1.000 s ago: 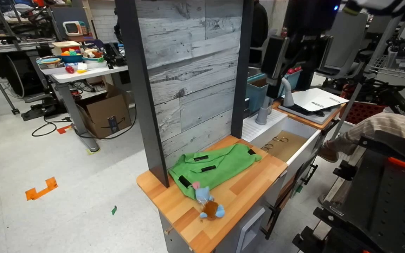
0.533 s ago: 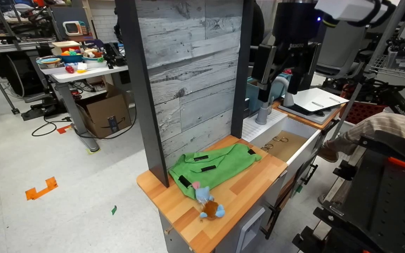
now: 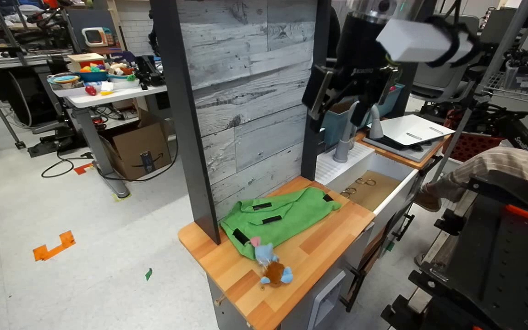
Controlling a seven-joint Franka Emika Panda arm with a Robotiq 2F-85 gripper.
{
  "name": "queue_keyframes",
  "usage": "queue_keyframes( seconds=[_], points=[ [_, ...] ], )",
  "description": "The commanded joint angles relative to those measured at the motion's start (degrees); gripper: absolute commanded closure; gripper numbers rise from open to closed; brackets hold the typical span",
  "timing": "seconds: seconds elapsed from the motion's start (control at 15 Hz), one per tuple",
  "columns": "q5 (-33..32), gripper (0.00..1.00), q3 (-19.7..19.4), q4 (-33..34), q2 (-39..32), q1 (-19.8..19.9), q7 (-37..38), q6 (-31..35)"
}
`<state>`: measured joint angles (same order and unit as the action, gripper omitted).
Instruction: Slide the green cloth to the right
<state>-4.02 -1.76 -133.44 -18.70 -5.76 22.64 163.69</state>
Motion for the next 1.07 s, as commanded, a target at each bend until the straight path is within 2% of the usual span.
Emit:
queue_keyframes(
  seconds=[0.0, 0.13, 0.4, 1.0],
  points=[
    [-4.27, 0.00, -8.46, 6.86, -11.61, -8.34, 7.80, 7.65],
    [-2.04, 0.00, -12.20, 11.74, -18.21, -12.52, 9.36, 7.45],
    [2.18, 0.00, -13.15, 22.59, -29.48, -14.55, 9.15, 2.96],
    [4.67, 0.00, -6.38, 42.60, -40.83, -8.00, 2.90, -16.72]
  ],
)
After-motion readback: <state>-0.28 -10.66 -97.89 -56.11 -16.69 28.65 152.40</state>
